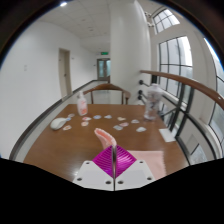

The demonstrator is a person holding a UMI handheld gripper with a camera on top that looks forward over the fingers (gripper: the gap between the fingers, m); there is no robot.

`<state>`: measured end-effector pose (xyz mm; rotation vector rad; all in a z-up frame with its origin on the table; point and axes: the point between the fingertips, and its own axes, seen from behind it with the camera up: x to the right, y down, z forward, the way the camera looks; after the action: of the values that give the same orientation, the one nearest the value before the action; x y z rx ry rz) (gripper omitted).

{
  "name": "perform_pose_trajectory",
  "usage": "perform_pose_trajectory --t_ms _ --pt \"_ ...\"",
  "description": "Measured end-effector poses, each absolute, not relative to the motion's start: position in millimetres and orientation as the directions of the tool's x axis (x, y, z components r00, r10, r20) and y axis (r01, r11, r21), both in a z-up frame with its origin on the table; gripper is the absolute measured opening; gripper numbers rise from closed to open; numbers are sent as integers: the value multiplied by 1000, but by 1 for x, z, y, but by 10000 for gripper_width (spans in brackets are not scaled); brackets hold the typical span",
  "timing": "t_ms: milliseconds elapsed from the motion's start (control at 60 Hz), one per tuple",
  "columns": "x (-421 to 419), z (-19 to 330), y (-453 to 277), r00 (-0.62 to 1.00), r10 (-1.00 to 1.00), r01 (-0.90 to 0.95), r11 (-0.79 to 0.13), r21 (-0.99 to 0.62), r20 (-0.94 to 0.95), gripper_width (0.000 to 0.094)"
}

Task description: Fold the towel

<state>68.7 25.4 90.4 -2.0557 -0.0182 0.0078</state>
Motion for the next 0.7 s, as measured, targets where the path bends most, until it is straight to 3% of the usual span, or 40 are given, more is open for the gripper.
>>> perform_pose_trajectory --t_ms 100,300,433,483,533,700 --pt "139 93 13 997 -73 0 -475 -880 39 11" --pt "215 36 -8 987 -147 -25 -562 -827 71 46" --pt "218 16 -19 991 -136 -83 -593 -801 -2 868" --pt "221 19 -25 990 -141 -88 -587 -805 -5 805" --pt "223 25 -33 988 -151 -83 -575 -814 6 844" --pt "198 54 -65 992 -124 -83 -523 -848 -20 836"
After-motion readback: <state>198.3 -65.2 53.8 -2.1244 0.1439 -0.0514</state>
